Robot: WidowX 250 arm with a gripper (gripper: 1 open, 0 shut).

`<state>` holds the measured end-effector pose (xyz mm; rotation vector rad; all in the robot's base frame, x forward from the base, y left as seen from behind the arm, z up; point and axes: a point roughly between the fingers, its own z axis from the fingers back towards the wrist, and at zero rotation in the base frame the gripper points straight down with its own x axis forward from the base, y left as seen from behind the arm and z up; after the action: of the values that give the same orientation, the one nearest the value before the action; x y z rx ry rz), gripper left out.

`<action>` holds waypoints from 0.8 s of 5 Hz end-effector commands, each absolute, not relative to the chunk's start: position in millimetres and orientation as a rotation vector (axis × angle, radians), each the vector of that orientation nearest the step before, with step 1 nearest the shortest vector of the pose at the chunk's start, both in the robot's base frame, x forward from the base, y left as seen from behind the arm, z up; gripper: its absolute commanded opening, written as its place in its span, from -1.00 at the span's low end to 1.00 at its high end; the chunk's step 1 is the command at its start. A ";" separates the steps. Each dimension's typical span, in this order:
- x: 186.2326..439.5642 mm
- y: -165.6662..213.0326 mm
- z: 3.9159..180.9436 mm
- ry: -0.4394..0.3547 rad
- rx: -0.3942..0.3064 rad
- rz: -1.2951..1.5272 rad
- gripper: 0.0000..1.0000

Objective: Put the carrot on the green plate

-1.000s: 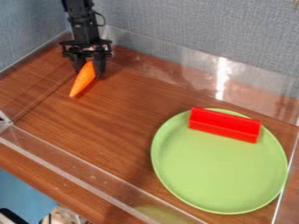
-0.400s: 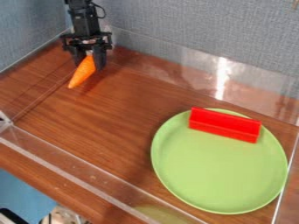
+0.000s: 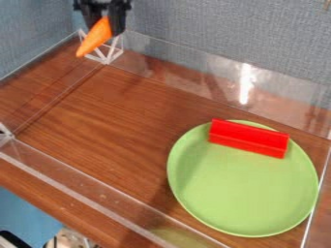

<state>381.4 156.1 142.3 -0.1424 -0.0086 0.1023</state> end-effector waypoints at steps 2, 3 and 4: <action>348.9 72.2 197.7 -0.115 -0.156 -0.191 -1.00; 323.6 35.6 194.0 -0.092 -0.183 -0.228 -1.00; 296.5 -3.0 186.2 -0.050 -0.200 -0.278 -1.00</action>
<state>300.0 -7.5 167.9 -0.2167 0.0101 -0.2869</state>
